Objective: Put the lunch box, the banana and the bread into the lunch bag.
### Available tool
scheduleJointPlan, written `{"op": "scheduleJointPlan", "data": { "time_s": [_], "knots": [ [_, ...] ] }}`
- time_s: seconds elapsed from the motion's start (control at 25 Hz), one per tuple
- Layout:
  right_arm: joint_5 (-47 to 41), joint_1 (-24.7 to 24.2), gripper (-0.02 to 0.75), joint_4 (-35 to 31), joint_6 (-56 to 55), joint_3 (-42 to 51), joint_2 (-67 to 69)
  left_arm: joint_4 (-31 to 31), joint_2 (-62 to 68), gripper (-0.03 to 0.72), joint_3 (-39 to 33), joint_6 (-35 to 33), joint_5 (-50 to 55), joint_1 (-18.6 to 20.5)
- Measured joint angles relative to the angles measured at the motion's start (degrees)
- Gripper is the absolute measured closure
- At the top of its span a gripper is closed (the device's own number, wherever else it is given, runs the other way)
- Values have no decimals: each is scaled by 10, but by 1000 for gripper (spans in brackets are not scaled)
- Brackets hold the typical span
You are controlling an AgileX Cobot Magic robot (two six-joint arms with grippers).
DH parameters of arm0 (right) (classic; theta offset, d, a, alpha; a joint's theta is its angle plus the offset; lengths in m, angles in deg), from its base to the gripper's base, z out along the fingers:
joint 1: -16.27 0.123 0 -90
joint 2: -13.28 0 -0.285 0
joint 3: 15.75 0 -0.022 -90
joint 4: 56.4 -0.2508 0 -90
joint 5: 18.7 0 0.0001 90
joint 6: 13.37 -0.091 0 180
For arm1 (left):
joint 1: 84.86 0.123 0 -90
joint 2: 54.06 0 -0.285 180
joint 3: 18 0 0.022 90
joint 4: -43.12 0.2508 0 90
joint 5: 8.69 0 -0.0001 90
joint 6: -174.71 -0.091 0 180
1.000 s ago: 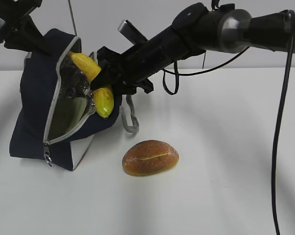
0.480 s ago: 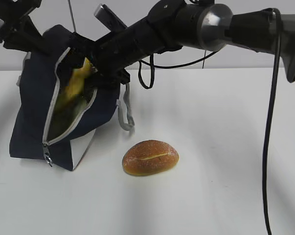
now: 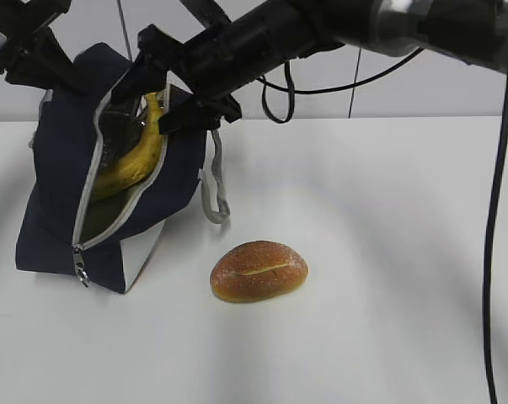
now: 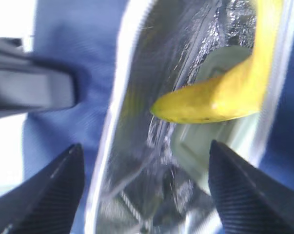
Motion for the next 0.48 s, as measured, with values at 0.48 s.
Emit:
{"op": "scheduleJointPlan", "data": {
  "time_s": [0.48],
  "knots": [
    [-119,-32,153,207,24,-67,0,0,0,691,0,0,6,0]
  ]
}}
